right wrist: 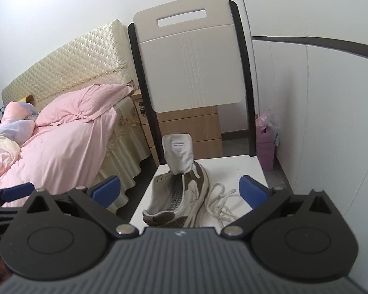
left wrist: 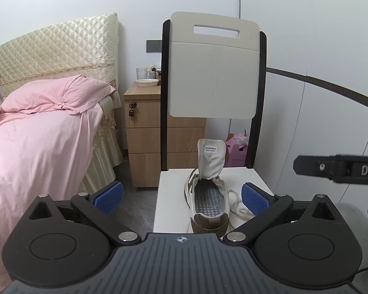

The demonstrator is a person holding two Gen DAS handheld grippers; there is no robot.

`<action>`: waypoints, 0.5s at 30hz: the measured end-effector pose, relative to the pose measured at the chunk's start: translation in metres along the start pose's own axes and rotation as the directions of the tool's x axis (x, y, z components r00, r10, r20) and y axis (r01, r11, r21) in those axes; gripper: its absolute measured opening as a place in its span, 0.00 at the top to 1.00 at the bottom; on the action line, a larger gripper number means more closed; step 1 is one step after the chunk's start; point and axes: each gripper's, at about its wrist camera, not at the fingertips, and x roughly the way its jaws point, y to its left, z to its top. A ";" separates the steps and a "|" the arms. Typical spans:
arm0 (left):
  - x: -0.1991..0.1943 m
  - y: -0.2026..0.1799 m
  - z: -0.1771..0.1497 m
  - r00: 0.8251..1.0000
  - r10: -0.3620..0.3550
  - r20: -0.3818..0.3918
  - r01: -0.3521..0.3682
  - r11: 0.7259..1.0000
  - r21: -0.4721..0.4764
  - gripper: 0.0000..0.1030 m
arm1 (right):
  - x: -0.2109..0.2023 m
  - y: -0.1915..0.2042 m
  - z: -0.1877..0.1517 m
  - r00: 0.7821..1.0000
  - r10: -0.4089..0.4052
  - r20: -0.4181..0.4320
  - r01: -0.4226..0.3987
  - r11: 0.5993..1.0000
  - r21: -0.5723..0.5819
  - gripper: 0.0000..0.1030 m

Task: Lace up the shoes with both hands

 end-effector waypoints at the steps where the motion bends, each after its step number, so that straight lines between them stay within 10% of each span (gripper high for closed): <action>1: 0.001 0.000 0.000 1.000 -0.003 -0.001 0.003 1.000 0.000 0.00 | 0.001 0.000 0.001 1.000 0.009 0.002 -0.009 1.000 0.003 0.00; 15: 0.019 0.015 0.046 0.998 -0.030 0.055 0.030 1.000 0.002 0.00 | 0.014 -0.006 0.045 0.990 0.091 0.108 -0.099 0.993 0.064 0.00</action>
